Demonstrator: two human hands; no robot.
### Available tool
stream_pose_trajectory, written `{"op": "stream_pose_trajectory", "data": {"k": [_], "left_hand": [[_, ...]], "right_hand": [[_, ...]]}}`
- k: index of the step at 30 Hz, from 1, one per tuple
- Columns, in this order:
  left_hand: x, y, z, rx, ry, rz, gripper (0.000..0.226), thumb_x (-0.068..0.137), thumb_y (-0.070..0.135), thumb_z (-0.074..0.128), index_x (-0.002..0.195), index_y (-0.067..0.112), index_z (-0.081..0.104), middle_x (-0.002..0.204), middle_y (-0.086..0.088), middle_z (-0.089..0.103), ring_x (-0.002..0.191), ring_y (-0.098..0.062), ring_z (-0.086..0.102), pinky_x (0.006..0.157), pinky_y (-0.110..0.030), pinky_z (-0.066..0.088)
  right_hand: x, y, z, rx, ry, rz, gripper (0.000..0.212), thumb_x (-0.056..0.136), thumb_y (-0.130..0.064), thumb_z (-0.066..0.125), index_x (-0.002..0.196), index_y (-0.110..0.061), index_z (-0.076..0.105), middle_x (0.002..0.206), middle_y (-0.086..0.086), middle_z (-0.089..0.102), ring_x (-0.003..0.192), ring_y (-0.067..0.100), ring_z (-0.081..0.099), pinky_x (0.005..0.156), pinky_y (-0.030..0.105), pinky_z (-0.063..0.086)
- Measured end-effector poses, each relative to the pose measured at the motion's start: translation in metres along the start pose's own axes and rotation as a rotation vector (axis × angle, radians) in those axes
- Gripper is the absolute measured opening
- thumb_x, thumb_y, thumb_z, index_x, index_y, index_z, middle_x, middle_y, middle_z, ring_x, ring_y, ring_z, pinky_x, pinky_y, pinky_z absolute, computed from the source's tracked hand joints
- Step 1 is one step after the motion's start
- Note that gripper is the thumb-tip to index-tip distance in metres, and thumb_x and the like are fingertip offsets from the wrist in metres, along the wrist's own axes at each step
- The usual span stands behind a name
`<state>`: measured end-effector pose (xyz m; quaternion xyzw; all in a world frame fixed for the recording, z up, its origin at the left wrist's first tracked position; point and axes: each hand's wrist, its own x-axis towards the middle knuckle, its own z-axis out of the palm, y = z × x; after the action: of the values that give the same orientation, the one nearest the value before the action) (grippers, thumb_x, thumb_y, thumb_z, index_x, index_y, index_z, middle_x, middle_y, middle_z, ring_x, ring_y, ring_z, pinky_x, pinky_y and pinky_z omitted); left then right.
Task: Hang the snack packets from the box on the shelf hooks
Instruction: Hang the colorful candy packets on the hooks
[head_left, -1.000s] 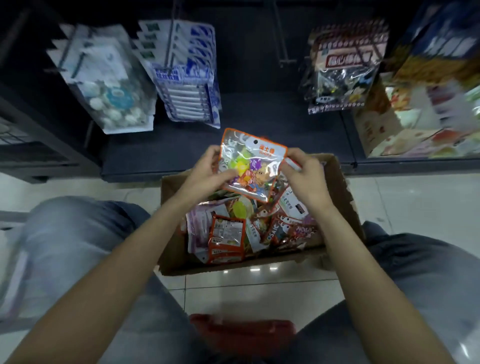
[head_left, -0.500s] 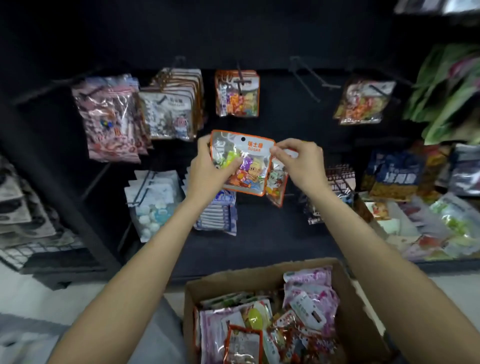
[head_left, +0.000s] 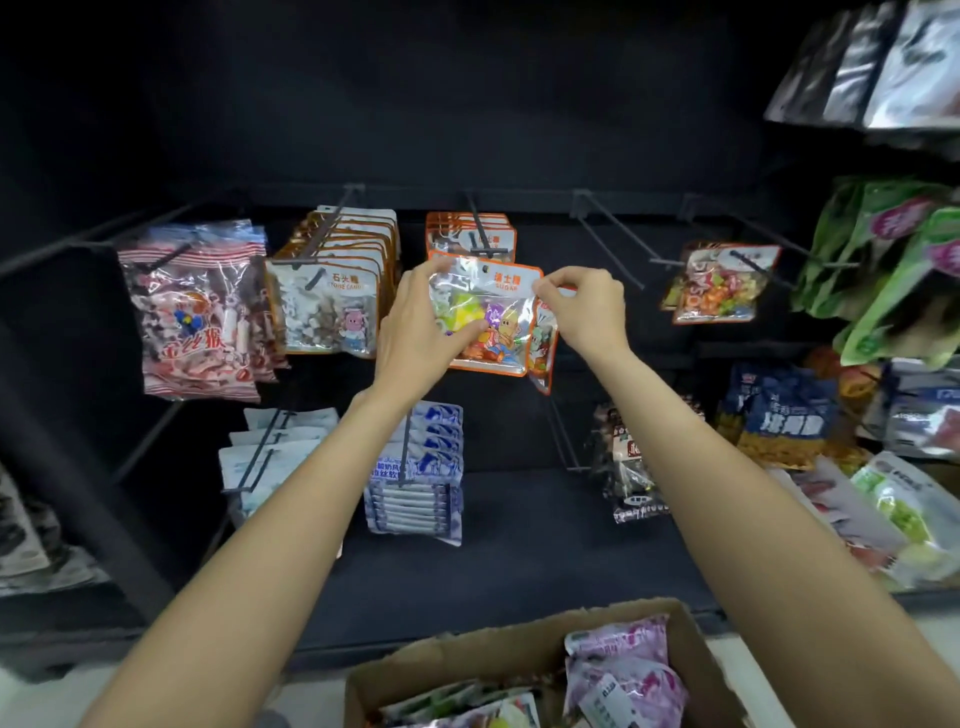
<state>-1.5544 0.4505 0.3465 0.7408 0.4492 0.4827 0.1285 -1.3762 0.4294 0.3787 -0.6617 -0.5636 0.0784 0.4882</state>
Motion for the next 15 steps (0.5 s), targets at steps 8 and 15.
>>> {"op": "stream_pose_trajectory", "data": {"k": [8,15], "left_hand": [[0.030,-0.017,0.020,0.193,0.020,-0.044,0.070,0.082,0.037,0.071,0.139,0.017,0.035,0.137,-0.003,0.043,0.117,-0.026,0.052,0.087,-0.038,0.043],[0.079,-0.031,0.041,0.294,0.002,-0.106,0.068,0.086,0.031,0.067,0.141,0.015,0.031,0.136,-0.009,0.041,0.113,-0.032,0.055,0.084,-0.041,0.045]], "right_hand": [[0.011,0.009,0.008,-0.116,0.009,-0.038,0.015,0.090,-0.022,0.062,0.101,-0.015,0.071,0.108,-0.001,0.070,0.102,0.015,0.063,0.078,0.020,0.041],[0.003,0.015,-0.017,-0.439,-0.012,-0.293,0.026,0.089,-0.025,0.065,0.112,-0.021,0.055,0.098,-0.003,0.068,0.088,0.022,0.063,0.065,0.030,0.036]]}}
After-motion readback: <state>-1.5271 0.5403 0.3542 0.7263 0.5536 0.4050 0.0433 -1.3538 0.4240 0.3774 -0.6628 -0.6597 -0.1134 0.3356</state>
